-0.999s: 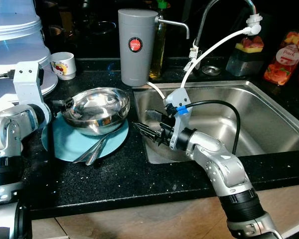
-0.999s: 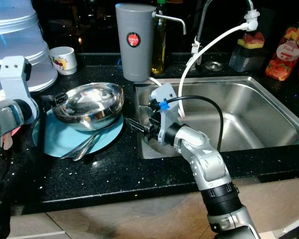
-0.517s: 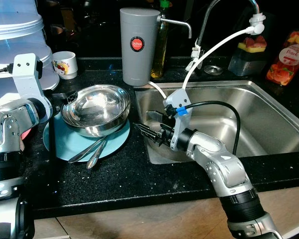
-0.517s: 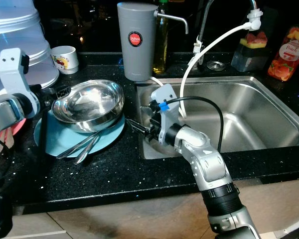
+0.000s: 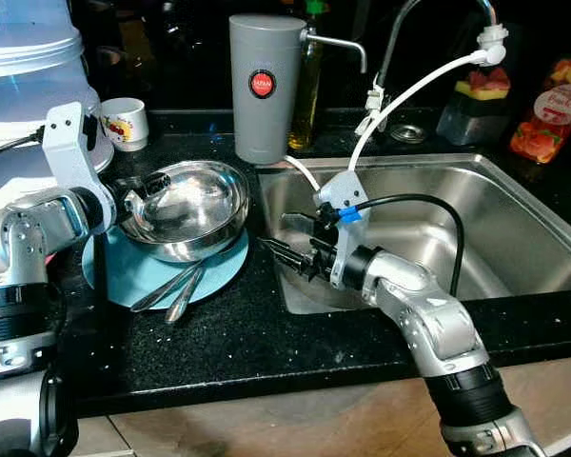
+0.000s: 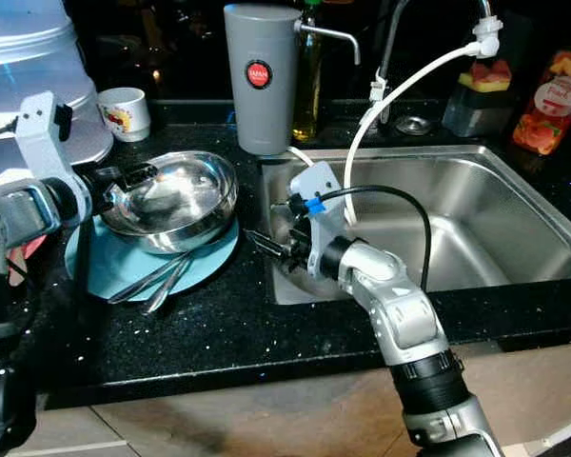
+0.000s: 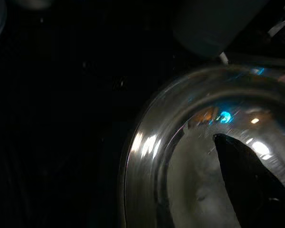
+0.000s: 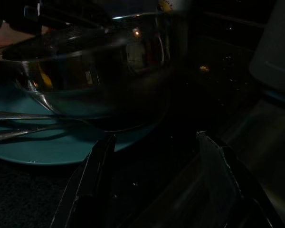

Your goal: Kitchen organization

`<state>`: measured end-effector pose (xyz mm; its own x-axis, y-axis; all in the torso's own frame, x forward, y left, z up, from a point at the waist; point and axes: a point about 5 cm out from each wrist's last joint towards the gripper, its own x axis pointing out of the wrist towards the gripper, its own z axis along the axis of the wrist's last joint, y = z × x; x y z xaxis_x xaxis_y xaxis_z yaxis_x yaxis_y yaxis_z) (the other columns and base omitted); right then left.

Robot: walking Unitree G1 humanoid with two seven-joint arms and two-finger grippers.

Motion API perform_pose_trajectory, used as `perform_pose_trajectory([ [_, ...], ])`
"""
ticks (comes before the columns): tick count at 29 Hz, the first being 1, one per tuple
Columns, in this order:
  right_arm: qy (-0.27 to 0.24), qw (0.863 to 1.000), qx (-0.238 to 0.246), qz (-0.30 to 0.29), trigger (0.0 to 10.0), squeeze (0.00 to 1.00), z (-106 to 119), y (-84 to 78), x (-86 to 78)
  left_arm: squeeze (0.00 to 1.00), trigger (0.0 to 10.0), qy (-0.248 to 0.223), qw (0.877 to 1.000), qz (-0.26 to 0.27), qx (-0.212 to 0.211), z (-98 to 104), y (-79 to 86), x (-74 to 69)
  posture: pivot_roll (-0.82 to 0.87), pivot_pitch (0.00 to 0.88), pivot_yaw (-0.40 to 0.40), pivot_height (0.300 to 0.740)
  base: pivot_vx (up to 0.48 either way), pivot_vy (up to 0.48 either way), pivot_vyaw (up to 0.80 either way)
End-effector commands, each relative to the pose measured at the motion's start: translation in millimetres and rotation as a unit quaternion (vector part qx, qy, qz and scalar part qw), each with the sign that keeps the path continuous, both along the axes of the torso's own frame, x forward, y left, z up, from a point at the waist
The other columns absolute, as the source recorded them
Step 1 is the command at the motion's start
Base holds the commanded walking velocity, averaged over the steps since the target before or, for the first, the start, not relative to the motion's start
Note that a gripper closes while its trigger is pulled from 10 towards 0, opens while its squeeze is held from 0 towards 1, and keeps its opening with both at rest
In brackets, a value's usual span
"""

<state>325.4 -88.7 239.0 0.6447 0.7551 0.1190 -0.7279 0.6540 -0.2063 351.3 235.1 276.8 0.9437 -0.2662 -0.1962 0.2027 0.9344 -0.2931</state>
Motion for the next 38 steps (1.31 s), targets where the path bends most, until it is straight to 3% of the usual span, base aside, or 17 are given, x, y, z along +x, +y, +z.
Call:
perform_pose_trajectory([
  [1,0.005,1.000,-0.009,0.001,10.0,0.00,-3.2,-1.6,-1.5,0.00,10.0,0.025,1.000,-0.007,-0.008,-7.2,-4.6,1.9,-0.01,0.053,0.022,0.740,0.000,0.000,0.00],
  [12,0.005,1.000,-0.010,0.006,10.0,0.00,-4.3,-0.6,-2.3,0.00,10.0,0.030,0.999,-0.007,-0.026,-4.4,-2.1,0.8,-0.01,0.038,0.021,0.740,0.000,0.000,0.00],
  [13,0.004,1.000,-0.010,0.006,10.0,0.00,-4.2,-0.4,-2.3,0.00,5.3,0.029,0.999,-0.006,-0.029,-4.0,-1.6,0.7,-0.01,0.038,0.021,0.740,0.000,0.000,0.00],
  [14,0.004,1.000,-0.010,0.007,10.0,0.00,-4.1,-0.2,-2.3,0.00,5.3,0.029,0.999,-0.006,-0.030,-3.8,-1.2,0.7,-0.01,0.038,0.021,0.740,0.000,0.000,0.00],
  [15,0.004,1.000,-0.009,0.007,10.0,0.00,-4.2,0.1,-2.4,0.00,4.4,0.029,0.999,-0.005,-0.032,-4.0,-0.7,0.6,-0.01,0.030,0.019,0.740,0.000,0.000,0.00],
  [16,0.004,1.000,-0.009,0.007,10.0,0.00,-4.2,0.1,-2.4,0.00,4.4,0.029,0.999,-0.005,-0.032,-4.0,-0.7,0.6,-0.01,0.030,0.019,0.740,0.000,0.000,0.00],
  [17,0.004,1.000,-0.009,0.007,10.0,0.00,-4.2,0.5,-2.4,0.00,0.0,0.027,0.999,-0.004,-0.035,-4.0,-0.3,0.5,-0.01,0.030,0.019,0.740,0.000,0.000,0.00],
  [30,0.004,1.000,-0.010,0.010,10.0,0.00,-3.7,1.2,-2.8,0.00,0.0,0.016,0.999,0.007,-0.052,0.1,2.8,-0.5,-0.01,0.036,0.018,0.740,0.000,0.000,0.00],
  [36,0.003,1.000,-0.009,0.010,10.0,0.00,-2.7,1.1,-2.8,0.00,0.0,-0.016,0.998,0.046,-0.037,11.1,11.5,-1.0,-0.01,0.042,0.018,0.740,0.000,0.000,0.00],
  [38,0.002,1.000,-0.009,0.010,10.0,0.00,-1.9,0.8,-2.4,0.00,0.0,-0.073,0.995,0.066,-0.021,27.5,14.8,-1.5,-0.01,0.045,0.015,0.740,0.000,0.000,0.00],
])
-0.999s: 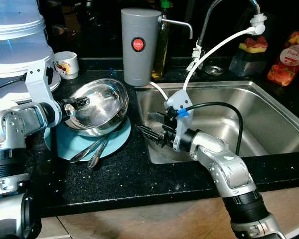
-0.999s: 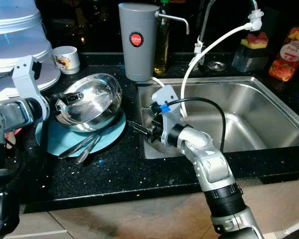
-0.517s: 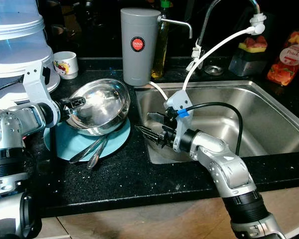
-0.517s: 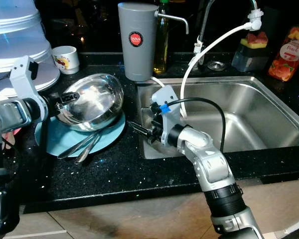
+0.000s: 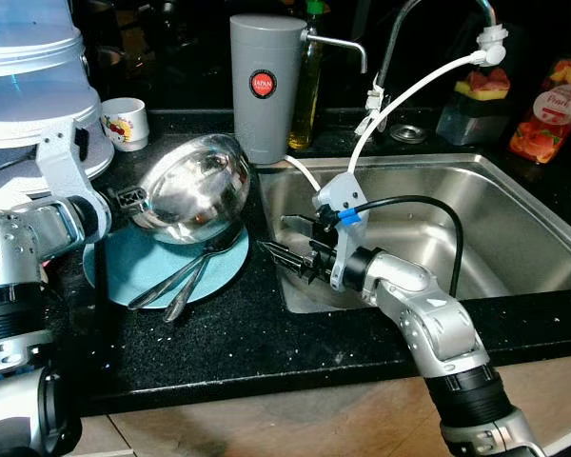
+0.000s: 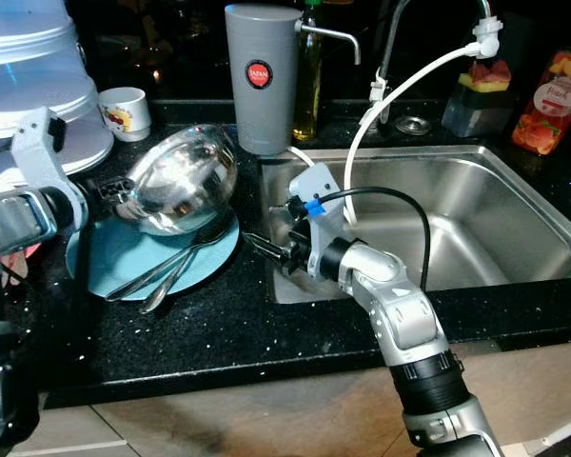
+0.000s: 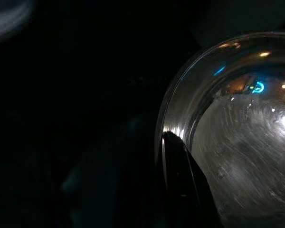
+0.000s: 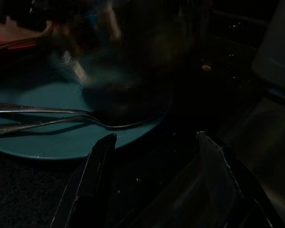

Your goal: Kitchen organization

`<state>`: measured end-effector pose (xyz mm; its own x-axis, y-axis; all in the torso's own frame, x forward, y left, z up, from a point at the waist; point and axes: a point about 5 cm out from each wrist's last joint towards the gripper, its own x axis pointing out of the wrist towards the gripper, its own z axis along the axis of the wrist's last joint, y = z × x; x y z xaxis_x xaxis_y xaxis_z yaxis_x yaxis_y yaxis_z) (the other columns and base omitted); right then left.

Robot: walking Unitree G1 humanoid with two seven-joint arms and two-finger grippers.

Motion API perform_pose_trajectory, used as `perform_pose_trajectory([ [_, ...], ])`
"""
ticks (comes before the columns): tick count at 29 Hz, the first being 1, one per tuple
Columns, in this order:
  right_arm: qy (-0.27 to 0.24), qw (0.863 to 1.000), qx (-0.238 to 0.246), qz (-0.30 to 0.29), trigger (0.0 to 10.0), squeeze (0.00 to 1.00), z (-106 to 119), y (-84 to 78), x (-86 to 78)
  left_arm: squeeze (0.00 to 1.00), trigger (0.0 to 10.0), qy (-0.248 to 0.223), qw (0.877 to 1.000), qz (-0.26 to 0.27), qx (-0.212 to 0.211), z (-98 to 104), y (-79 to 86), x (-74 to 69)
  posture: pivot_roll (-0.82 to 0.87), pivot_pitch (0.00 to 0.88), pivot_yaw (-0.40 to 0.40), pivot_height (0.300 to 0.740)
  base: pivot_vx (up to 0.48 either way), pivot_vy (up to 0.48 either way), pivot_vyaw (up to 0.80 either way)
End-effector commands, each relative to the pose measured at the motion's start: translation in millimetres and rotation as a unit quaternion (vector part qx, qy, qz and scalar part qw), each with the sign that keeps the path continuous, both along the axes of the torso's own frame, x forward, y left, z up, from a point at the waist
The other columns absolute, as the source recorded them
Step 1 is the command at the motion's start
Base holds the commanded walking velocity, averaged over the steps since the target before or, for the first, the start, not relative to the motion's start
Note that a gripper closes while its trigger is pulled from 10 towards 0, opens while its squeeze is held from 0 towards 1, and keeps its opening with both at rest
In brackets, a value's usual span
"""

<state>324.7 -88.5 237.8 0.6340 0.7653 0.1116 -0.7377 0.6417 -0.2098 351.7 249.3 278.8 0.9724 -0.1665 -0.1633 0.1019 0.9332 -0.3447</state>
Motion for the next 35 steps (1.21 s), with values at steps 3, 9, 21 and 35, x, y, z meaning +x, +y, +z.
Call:
perform_pose_trajectory([
  [3,-0.001,1.000,-0.004,0.002,10.0,0.00,0.4,0.3,-1.4,0.00,0.0,-0.128,0.992,0.016,0.012,45.3,0.2,-4.6,-0.01,0.047,0.015,0.740,0.000,0.000,0.00],
  [9,-0.014,0.998,0.046,-0.036,10.0,0.00,13.8,-4.7,5.7,0.00,0.0,-0.239,0.971,0.016,-0.001,73.6,-2.2,-14.6,-0.01,0.048,0.015,0.740,0.000,0.000,0.00],
  [21,-0.009,0.935,0.350,-0.063,10.0,1.00,67.3,-10.8,5.3,0.00,0.0,-0.226,0.951,0.037,0.206,34.7,-23.6,-7.4,-0.02,0.051,0.017,0.740,0.000,0.000,0.00],
  [35,-0.027,0.972,0.220,-0.076,10.0,0.00,60.1,25.6,2.9,0.00,0.0,-0.281,0.937,-0.028,0.204,38.5,-62.9,-4.7,-0.03,0.046,0.022,0.740,0.000,0.000,0.00],
])
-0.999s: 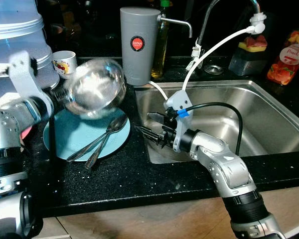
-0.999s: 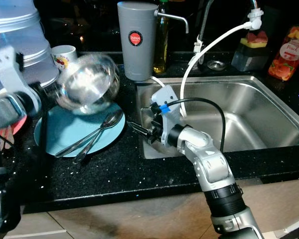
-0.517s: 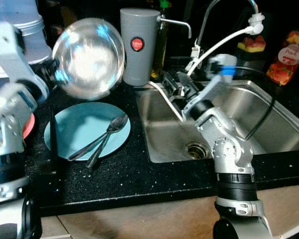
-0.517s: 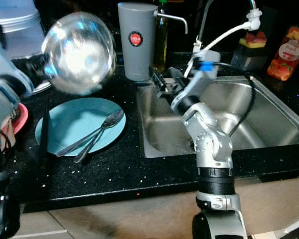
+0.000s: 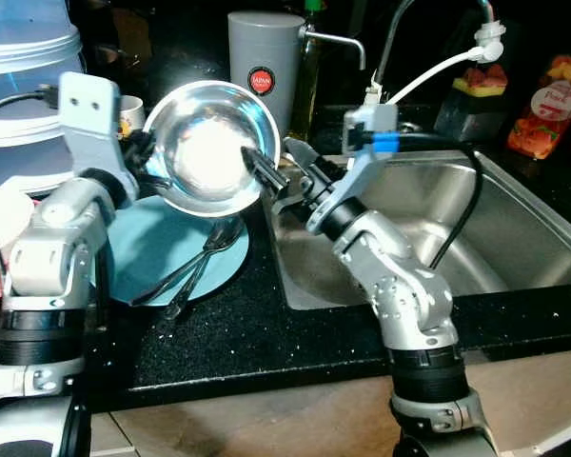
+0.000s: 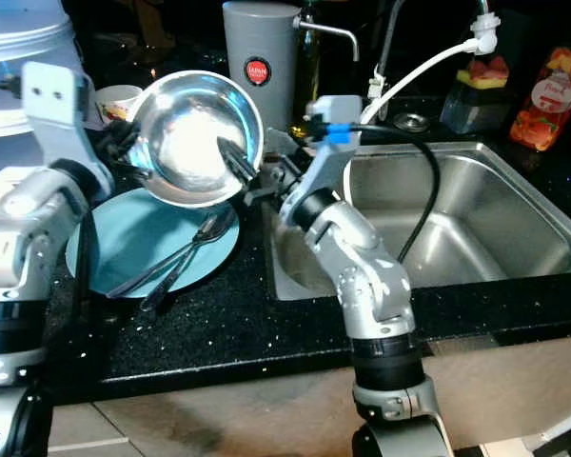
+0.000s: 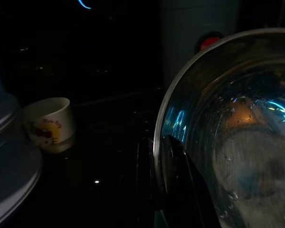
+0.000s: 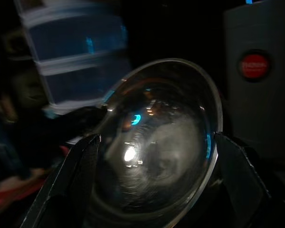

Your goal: Kitchen organization

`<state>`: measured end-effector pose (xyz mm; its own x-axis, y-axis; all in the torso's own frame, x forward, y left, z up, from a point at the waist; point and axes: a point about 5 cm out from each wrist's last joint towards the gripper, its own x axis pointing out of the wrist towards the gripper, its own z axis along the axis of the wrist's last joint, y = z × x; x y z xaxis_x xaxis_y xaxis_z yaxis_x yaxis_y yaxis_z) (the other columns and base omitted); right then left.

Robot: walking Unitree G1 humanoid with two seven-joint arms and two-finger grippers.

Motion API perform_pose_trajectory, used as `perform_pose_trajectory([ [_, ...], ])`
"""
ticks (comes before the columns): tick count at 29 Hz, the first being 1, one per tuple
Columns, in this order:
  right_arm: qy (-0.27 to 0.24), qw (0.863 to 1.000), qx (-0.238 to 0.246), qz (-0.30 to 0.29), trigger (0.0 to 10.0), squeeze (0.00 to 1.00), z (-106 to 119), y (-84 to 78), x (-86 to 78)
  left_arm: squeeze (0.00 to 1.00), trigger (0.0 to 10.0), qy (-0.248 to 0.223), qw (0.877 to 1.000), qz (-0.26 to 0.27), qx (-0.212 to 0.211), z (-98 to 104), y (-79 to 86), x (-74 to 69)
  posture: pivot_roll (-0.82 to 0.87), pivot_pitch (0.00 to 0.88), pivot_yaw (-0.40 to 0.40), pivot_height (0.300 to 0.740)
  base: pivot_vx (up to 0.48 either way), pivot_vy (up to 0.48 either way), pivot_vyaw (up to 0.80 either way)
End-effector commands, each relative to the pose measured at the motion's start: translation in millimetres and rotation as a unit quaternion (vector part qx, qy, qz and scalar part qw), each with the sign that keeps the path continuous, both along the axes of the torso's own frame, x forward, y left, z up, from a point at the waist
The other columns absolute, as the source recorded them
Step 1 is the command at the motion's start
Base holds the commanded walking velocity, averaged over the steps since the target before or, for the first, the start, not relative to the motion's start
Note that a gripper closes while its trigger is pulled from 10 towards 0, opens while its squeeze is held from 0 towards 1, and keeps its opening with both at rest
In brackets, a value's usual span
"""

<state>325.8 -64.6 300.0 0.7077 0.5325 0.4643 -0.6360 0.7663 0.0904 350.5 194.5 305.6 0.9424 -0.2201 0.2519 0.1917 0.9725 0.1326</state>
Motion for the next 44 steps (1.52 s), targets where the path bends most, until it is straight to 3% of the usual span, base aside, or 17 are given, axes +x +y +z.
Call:
perform_pose_trajectory([
  [1,0.004,1.000,-0.021,-0.014,10.0,0.00,-2.6,2.3,2.6,0.00,0.0,-0.038,0.999,-0.022,0.007,12.6,-11.3,-3.8,-0.03,0.046,0.022,0.740,0.000,0.000,0.00],
  [8,0.013,0.998,-0.043,-0.046,10.0,0.00,-4.5,1.7,8.0,0.00,0.0,-0.069,0.996,-0.054,0.001,18.0,-25.3,-7.6,-0.02,0.047,0.024,0.740,0.000,0.000,0.00],
  [19,0.045,0.996,-0.032,-0.077,10.0,0.00,-9.5,-5.8,13.1,0.00,0.0,-0.105,0.994,-0.036,-0.005,23.7,-21.4,-12.8,-0.02,0.035,0.027,0.740,0.000,0.000,0.00],
  [25,0.000,0.994,0.053,-0.097,10.0,0.00,10.3,-17.3,9.1,0.00,0.0,-0.103,0.995,-0.007,0.009,19.9,-14.4,-10.8,-0.02,0.027,0.029,0.740,0.000,0.000,0.00],
  [28,-0.005,0.993,0.059,-0.105,10.0,0.00,12.0,-20.1,9.2,0.00,0.0,-0.102,0.995,-0.006,0.008,19.3,-13.9,-10.8,-0.02,0.024,0.028,0.740,0.000,0.000,0.00],
  [35,0.001,0.991,0.046,-0.129,10.0,0.00,7.3,-25.0,12.4,0.00,0.0,-0.105,0.994,-0.005,0.003,18.5,-13.2,-12.0,-0.02,0.014,0.025,0.740,0.000,0.000,0.00],
  [42,0.047,0.994,-0.021,-0.100,10.0,0.00,-12.7,-9.4,15.7,0.00,0.0,-0.117,0.993,-0.021,-0.012,22.1,-17.7,-13.4,-0.02,0.018,0.025,0.740,0.000,0.000,0.00],
  [43,0.059,0.993,-0.033,-0.097,7.7,0.00,-17.8,-7.2,16.9,0.00,0.0,-0.121,0.992,-0.027,-0.016,23.1,-19.5,-14.0,-0.02,0.023,0.024,0.740,0.000,0.000,0.00],
  [44,0.059,0.993,-0.033,-0.097,7.7,0.00,-17.8,-7.2,16.9,0.00,0.0,-0.121,0.992,-0.027,-0.016,23.1,-19.5,-14.0,-0.02,0.023,0.024,0.740,0.000,0.000,0.00],
])
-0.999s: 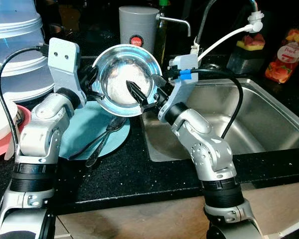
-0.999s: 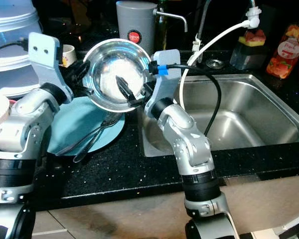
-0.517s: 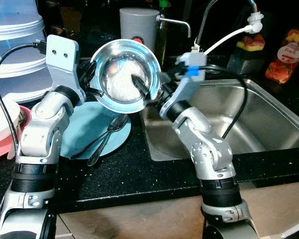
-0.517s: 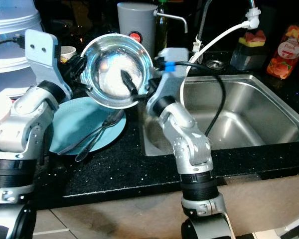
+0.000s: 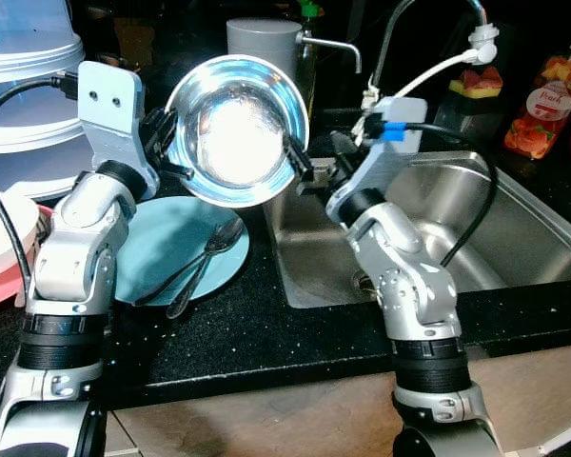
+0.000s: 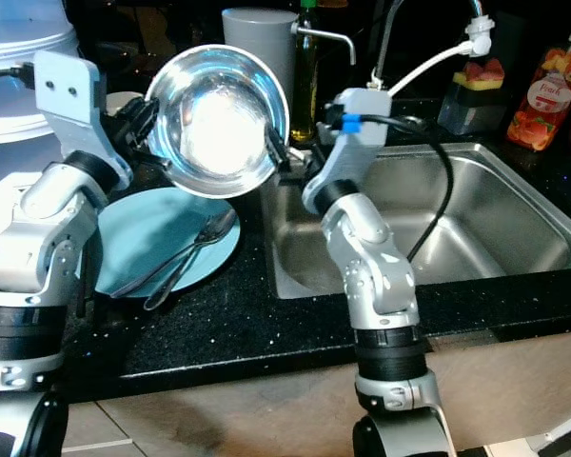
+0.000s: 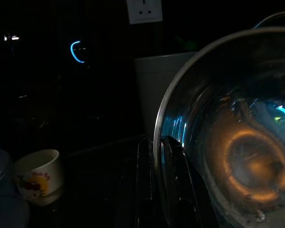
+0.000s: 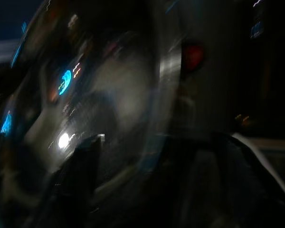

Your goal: Kitchen organization

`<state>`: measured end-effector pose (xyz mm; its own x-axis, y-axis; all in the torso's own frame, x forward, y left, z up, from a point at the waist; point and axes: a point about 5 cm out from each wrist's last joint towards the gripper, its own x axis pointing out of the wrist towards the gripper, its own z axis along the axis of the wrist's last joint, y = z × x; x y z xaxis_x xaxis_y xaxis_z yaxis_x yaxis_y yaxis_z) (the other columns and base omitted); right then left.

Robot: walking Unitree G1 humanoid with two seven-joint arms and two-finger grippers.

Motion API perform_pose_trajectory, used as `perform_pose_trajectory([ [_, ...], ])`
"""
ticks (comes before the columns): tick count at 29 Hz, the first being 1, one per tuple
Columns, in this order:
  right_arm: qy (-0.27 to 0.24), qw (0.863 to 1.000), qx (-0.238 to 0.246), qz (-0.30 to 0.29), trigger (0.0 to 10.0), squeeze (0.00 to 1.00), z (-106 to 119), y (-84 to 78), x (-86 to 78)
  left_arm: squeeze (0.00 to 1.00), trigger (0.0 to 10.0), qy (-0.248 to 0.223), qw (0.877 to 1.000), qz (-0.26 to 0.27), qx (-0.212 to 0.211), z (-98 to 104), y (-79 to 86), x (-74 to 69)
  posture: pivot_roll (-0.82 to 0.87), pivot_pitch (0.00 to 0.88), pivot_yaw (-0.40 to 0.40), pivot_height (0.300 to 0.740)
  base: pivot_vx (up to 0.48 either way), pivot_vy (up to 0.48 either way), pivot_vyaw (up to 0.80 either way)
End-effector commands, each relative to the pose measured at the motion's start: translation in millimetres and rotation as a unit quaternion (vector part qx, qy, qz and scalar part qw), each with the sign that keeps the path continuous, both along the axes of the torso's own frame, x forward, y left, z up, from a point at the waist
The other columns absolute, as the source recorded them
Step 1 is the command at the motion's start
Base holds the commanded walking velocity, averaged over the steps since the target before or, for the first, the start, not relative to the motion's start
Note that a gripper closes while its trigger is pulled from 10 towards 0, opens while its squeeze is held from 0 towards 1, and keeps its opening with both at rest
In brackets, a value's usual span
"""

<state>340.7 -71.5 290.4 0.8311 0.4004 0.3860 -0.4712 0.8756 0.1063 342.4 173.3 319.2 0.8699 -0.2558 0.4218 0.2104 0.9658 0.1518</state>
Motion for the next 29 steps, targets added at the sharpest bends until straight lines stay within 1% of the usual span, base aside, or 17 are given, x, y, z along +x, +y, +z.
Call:
perform_pose_trajectory([
  [1,0.031,0.999,-0.016,0.001,4.4,0.00,-11.4,0.6,2.9,0.00,0.0,-0.032,0.999,-0.009,-0.009,9.8,0.4,-6.3,-0.02,0.023,0.024,0.740,0.000,0.000,0.00],
  [2,0.038,0.999,-0.016,0.002,0.0,0.00,-13.4,0.7,3.7,0.00,0.0,-0.033,0.999,-0.013,-0.010,9.7,-0.6,-6.8,-0.02,0.028,0.022,0.740,0.000,0.000,0.00],
  [8,0.043,0.999,-0.012,0.000,0.0,0.00,-14.2,-0.8,4.8,0.00,0.0,-0.034,0.999,-0.015,-0.005,8.3,-2.1,-7.3,-0.02,0.033,0.020,0.740,0.000,0.000,0.00],
  [12,0.049,0.999,-0.002,-0.011,0.0,0.00,-13.6,-5.2,7.3,0.00,0.0,-0.040,0.999,-0.013,0.019,6.1,-5.1,-7.8,-0.02,0.028,0.016,0.740,0.000,0.000,0.00],
  [18,0.051,0.999,-0.001,-0.017,0.0,0.00,-12.8,-7.1,8.4,0.00,0.0,-0.047,0.998,-0.012,0.038,4.8,-8.0,-8.6,-0.03,0.015,0.011,0.740,0.000,0.000,0.00],
  [24,0.051,0.998,0.001,-0.020,0.0,0.00,-12.0,-7.4,8.7,0.00,0.0,-0.049,0.998,-0.010,0.044,4.2,-8.8,-9.2,-0.03,0.008,0.008,0.740,0.000,0.000,0.00],
  [25,0.051,0.998,0.004,-0.023,0.0,0.00,-11.1,-7.9,9.1,0.00,2.3,-0.047,0.998,0.003,0.052,2.9,-7.8,-8.9,-0.03,0.004,0.007,0.740,0.000,0.000,0.00],
  [26,0.050,0.998,0.006,-0.025,0.0,0.00,-10.6,-8.4,9.3,1.00,10.0,-0.049,0.997,0.001,0.054,2.7,-8.3,-8.9,-0.03,0.002,0.007,0.740,0.000,0.000,0.00],
  [29,0.050,0.998,0.011,-0.030,0.0,0.00,-9.4,-9.6,9.9,1.00,10.0,-0.051,0.997,-0.003,0.054,2.5,-8.9,-9.1,-0.03,0.003,0.007,0.740,0.000,0.000,0.00],
])
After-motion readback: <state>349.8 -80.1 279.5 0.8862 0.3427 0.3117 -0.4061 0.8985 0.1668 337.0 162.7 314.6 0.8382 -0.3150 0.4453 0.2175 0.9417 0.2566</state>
